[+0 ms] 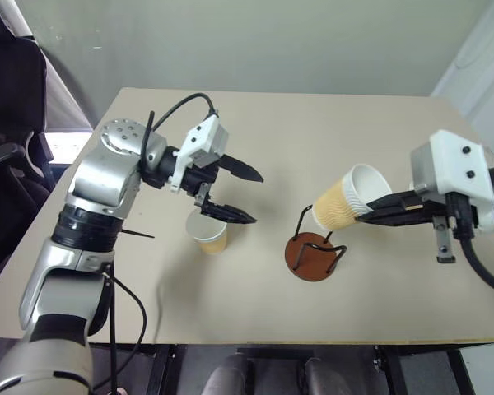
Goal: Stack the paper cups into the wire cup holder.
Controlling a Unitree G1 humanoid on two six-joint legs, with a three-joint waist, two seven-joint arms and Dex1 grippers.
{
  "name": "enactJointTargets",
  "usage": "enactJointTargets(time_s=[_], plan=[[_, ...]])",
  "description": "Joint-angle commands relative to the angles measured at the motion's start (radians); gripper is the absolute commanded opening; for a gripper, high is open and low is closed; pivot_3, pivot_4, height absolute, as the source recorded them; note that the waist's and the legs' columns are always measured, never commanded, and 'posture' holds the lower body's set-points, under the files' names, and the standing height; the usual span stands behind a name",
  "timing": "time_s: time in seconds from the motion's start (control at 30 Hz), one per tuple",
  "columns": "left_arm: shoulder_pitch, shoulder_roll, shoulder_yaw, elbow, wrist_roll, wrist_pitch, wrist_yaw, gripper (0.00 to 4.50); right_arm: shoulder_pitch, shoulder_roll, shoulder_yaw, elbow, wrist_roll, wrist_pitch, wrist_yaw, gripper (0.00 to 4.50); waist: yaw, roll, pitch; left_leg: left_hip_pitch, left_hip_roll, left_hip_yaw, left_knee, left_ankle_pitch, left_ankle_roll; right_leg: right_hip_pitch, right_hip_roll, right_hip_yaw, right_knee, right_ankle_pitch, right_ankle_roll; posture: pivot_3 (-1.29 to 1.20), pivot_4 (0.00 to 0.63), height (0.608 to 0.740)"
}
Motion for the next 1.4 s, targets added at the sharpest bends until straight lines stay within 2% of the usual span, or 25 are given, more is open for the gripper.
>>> enactJointTargets(time_s=[0.03, 0.53, 0.67, 0.83, 0.93, 1.13, 1.3, 1.4], plan=[[-0.021, 0.002, 0.018, -0.023, -0.01, -0.006, -0.013, 4.5, -0.033, -0.015, 0.029, -0.031, -0.031, -0.023, 0.013, 0.03, 0.0, 0.0, 0.0, 0.0, 0.0, 0.0, 0.0, 0.0, 0.0, 0.0, 0.0, 0.0, 0.0, 0.0, 0.0, 0.0, 0.15, 0.74], [-0.013, 0.002, 0.022, -0.039, -0.012, -0.003, -0.004, 4.5, 0.03, 0.012, 0.14, -0.036, -0.214, -0.13, 0.044, 0.03, 0.0, 0.0, 0.0, 0.0, 0.0, -0.001, 0.0, 0.0, 0.0, 0.0, 0.0, 0.0, 0.0, 0.0, 0.0, 0.0, 0.15, 0.74], [-0.012, 0.007, 0.024, -0.047, -0.011, 0.001, 0.001, 4.5, 0.033, 0.038, 0.145, -0.026, -0.233, -0.136, 0.04, 0.9, 0.0, 0.0, 0.0, 0.0, 0.0, 0.0, 0.0, 0.0, 0.0, 0.0, 0.0, 0.0, 0.0, 0.0, 0.0, 0.0, 0.15, 0.74], [-0.007, 0.016, 0.029, -0.053, -0.008, 0.003, 0.009, 4.5, 0.01, 0.094, 0.142, -0.01, -0.228, -0.125, 0.023, 2.69, -0.001, 0.0, 0.0, 0.0, 0.0, 0.0, 0.0, 0.0, 0.0, 0.0, 0.0, 0.0, 0.0, 0.0, 0.0, 0.0, 0.15, 0.74], [-0.004, 0.027, 0.036, -0.059, -0.002, -0.003, 0.025, 4.5, -0.008, 0.125, 0.127, 0.012, -0.232, -0.113, 0.002, 3.49, -0.002, 0.0, 0.0, 0.0, 0.0, 0.0, 0.0, 0.0, 0.0, 0.0, 0.0, 0.0, 0.0, 0.0, 0.0, 0.0, 0.15, 0.74], [-0.006, 0.089, 0.049, -0.085, 0.034, -0.075, 0.031, 4.5, 0.007, 0.129, 0.099, 0.032, -0.241, -0.108, -0.022, 3.49, -0.002, 0.0, 0.0, 0.0, 0.0, -0.001, 0.0, 0.0, 0.001, 0.0, 0.0, 0.0, -0.001, 0.0, 0.0, 0.0, 0.15, 0.74], [0.015, 0.196, 0.044, -0.154, 0.113, -0.201, 0.015, 4.5, 0.032, 0.128, 0.067, 0.037, -0.218, -0.099, -0.022, 3.49, -0.003, 0.0, 0.0, 0.0, 0.0, -0.001, 0.0, 0.0, 0.001, 0.0, 0.0, 0.0, -0.002, 0.0, -0.001, 0.0, 0.15, 0.74], [0.092, 0.299, 0.053, -0.233, 0.183, -0.281, 0.023, 4.5, 0.045, 0.129, 0.041, 0.044, -0.184, -0.086, -0.007, 3.49, -0.008, 0.0, 0.0, 0.0, 0.0, -0.001, -0.001, 0.0, 0.001, -0.001, 0.0, 0.0, -0.002, -0.001, -0.001, 0.0, 0.15, 0.74]])
